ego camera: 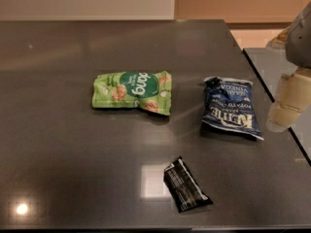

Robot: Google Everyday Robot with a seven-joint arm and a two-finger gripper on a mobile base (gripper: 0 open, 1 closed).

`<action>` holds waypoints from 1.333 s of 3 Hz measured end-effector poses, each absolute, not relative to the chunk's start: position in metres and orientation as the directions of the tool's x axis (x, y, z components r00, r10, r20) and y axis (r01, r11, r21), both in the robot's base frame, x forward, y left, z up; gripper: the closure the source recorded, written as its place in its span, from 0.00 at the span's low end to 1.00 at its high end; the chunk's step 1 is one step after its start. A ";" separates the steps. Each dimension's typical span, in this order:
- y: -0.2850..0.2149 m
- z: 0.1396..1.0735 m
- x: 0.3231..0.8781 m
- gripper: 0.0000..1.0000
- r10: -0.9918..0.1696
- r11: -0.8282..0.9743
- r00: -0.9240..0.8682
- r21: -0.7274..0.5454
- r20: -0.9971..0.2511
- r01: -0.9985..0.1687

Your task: Move rxbar chocolate near blue chip bag

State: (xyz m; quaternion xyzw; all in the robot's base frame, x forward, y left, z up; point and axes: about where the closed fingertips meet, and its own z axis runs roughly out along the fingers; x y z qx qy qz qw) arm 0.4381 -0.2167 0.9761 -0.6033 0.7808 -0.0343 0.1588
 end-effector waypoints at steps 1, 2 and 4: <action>-0.217 0.976 0.438 0.00 -0.953 0.270 -0.222 -0.245 -0.207 -0.931; -0.205 0.978 0.437 0.00 -0.957 0.243 -0.194 -0.228 -0.217 -0.943; -0.173 0.971 0.423 0.00 -0.957 0.188 -0.140 -0.176 -0.255 -0.966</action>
Offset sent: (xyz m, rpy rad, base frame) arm -0.0035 0.0239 -0.0025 0.0317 0.0611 0.0740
